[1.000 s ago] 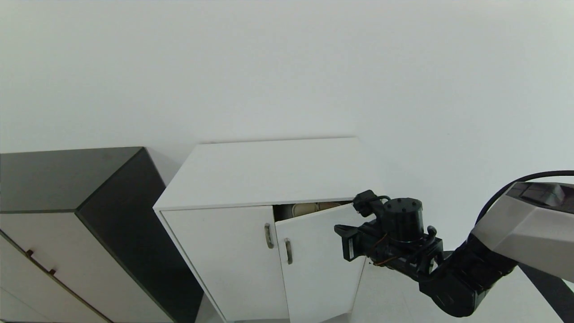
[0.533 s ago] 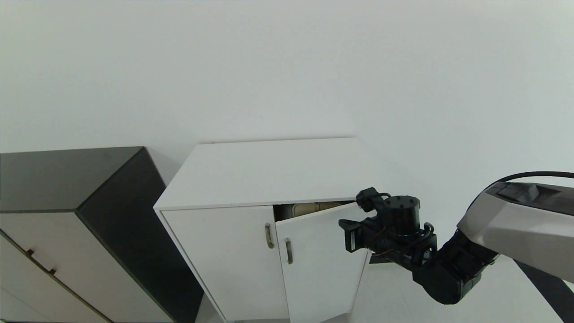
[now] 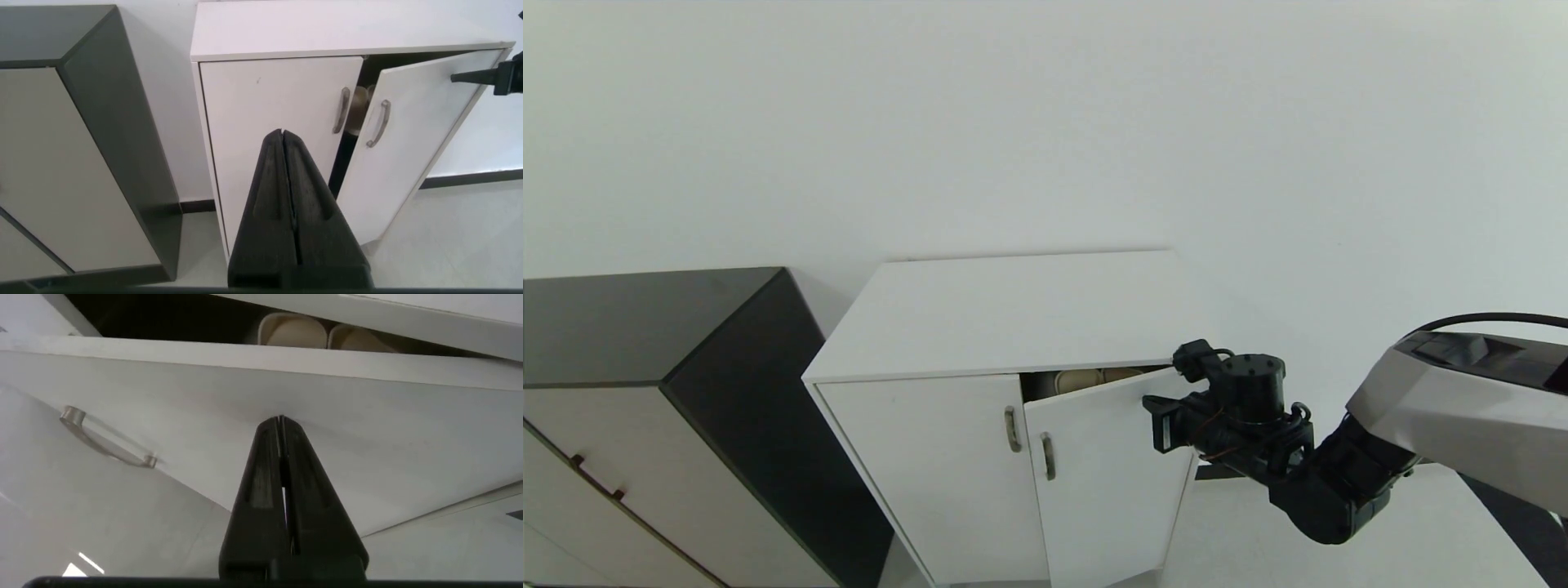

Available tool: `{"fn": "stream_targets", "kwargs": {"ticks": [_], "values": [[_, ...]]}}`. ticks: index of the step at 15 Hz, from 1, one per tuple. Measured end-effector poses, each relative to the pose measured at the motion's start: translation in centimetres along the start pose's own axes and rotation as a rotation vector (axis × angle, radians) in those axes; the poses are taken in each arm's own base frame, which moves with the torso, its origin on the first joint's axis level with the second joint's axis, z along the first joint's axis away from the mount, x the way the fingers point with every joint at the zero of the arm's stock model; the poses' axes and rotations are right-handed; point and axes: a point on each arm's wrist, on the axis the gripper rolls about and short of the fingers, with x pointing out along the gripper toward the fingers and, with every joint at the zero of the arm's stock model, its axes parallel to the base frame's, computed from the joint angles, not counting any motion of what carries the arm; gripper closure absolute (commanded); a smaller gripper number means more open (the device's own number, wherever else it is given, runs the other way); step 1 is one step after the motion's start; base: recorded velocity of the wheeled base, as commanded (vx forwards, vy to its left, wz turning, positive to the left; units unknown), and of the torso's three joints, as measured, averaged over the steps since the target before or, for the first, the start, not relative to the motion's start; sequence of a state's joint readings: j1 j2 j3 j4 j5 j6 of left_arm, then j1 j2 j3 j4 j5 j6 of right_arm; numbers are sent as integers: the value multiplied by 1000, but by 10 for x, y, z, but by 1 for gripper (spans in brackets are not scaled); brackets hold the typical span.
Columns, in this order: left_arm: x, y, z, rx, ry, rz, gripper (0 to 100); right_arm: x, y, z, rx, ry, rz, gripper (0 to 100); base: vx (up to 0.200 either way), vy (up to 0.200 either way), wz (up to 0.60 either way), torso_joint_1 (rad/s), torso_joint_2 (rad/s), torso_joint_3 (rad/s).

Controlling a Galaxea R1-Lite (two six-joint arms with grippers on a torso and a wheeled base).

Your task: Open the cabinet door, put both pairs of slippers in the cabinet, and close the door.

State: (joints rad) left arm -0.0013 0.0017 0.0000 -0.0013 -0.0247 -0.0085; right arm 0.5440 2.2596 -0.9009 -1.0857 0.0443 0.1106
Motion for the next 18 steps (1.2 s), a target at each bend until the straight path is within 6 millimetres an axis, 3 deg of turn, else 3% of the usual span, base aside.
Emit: {"fn": "stream_targets", "kwargs": {"ticks": [18], "values": [[0,0,0,-2,0,0,100,16,-19,-6,17,-7,-43,100,0,0,0,0,0,0]]}}
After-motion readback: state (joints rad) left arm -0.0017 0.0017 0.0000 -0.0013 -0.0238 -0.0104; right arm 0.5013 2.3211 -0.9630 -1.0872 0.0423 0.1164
